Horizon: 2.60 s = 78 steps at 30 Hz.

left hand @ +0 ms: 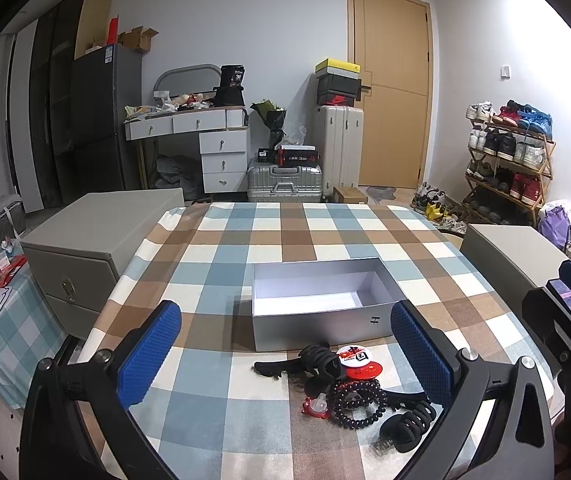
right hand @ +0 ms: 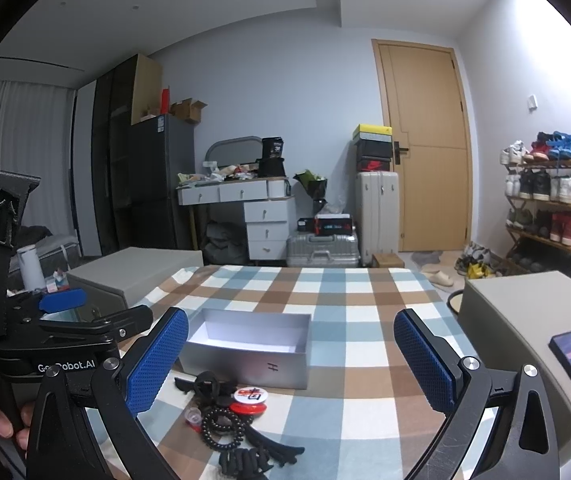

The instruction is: Organize jewelry

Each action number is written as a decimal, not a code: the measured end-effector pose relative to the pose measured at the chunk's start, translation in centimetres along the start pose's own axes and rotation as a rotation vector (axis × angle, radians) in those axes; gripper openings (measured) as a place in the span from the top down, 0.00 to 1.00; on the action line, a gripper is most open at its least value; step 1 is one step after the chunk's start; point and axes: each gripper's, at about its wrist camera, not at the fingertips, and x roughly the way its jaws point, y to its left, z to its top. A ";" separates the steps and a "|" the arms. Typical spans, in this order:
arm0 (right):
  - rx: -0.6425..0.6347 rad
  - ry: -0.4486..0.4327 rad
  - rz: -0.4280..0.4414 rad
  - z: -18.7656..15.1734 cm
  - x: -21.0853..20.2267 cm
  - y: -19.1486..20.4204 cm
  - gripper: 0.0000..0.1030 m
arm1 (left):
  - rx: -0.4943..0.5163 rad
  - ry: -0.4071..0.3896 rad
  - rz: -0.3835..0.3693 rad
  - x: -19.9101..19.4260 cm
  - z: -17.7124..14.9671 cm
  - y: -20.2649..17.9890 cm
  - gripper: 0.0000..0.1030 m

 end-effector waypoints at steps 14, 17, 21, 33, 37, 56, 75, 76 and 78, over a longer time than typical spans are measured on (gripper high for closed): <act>-0.005 0.004 0.000 0.1 0.0 0.1 0.00 | -0.009 0.001 0.005 0.0 0.0 0.3 0.01; -0.007 0.006 0.000 0.0 0.0 0.1 0.00 | -0.008 0.003 0.005 0.1 0.1 0.6 0.01; -0.007 0.018 0.026 -0.2 0.3 0.1 0.00 | -0.010 0.007 0.004 0.2 0.2 0.8 0.01; -0.017 0.208 0.158 -4.4 2.8 0.3 0.00 | -0.036 0.074 -0.003 1.3 -1.3 2.4 0.01; -0.008 0.315 0.190 -6.8 3.9 0.3 0.00 | -0.050 0.101 -0.006 1.6 -2.2 3.1 0.01; -0.028 0.470 0.241 -10.6 6.0 1.8 0.38 | -0.061 0.160 0.013 2.4 -3.5 4.4 0.01; 0.051 0.319 0.310 -8.5 4.5 0.0 0.53 | -0.042 0.311 -0.309 7.0 -3.1 2.3 0.01; 0.055 0.315 0.312 -8.4 4.5 -0.1 0.53 | -0.038 0.318 -0.316 7.3 -3.1 2.2 0.01; 0.059 0.307 0.311 -8.2 4.6 -0.4 0.53 | -0.035 0.337 -0.336 8.0 -3.2 1.9 0.01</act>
